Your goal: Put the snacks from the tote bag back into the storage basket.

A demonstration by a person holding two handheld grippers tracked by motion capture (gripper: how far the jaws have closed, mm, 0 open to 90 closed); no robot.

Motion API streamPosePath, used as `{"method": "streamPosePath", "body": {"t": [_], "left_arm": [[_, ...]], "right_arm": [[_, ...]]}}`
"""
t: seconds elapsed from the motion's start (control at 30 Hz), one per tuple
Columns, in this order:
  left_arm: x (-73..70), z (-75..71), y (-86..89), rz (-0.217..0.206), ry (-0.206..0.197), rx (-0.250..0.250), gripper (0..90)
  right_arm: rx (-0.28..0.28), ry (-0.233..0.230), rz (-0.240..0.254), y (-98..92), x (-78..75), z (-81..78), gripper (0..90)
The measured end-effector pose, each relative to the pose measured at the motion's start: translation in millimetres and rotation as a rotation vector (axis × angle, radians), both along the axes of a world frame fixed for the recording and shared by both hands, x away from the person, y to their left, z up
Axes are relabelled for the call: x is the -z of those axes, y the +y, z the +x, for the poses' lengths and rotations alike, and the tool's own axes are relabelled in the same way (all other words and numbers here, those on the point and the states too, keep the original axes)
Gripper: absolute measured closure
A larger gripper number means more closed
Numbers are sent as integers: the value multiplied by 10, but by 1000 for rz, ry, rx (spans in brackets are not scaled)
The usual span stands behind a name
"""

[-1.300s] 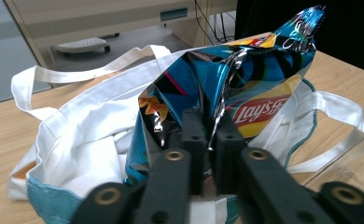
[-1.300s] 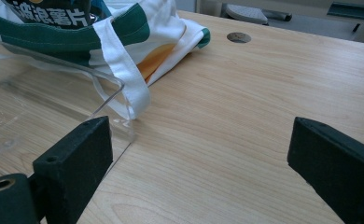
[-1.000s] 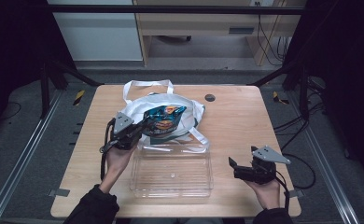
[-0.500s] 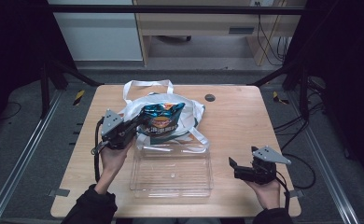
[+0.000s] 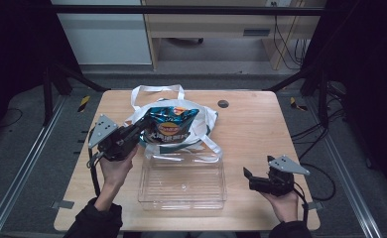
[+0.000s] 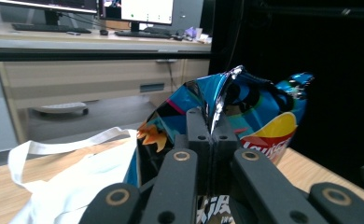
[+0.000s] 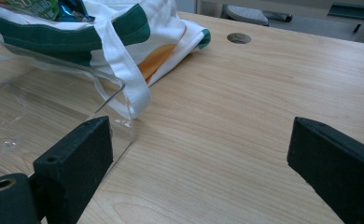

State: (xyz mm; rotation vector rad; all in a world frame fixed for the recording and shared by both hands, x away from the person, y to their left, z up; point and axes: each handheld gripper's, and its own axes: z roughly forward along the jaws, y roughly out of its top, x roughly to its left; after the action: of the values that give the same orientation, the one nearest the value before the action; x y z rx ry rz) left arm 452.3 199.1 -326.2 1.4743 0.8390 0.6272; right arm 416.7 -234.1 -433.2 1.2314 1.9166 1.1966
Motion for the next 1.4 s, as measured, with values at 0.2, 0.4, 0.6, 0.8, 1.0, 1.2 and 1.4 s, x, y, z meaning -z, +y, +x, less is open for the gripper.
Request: {"method": "streamPosePath", "body": {"t": [0.2, 0.4, 0.6, 0.8, 1.0, 1.2, 1.4], "left_arm": [[-75, -80, 14, -30, -22, 21, 896], [-155, -165, 24, -42, -53, 33, 896], [-218, -267, -23, -38, -78, 60, 897], [-253, -338, -66, -41, -91, 79, 897], [-268, -430, -138, -32, -99, 104, 897], [-234, -522, -185, -19, -94, 125, 897], [-190, -617, -274, 0, -88, 150, 897]], "right_arm": [[3, -5, -6, -2, -10, -9, 71], [1, -5, -10, 0, -6, -6, 71], [3, -5, -10, 0, -8, -9, 71], [2, -7, -10, -1, -11, -14, 72], [6, -4, -5, -7, -13, -23, 72], [5, -6, -7, -17, -12, -26, 72], [6, -6, -9, -16, -8, -32, 73]]}}
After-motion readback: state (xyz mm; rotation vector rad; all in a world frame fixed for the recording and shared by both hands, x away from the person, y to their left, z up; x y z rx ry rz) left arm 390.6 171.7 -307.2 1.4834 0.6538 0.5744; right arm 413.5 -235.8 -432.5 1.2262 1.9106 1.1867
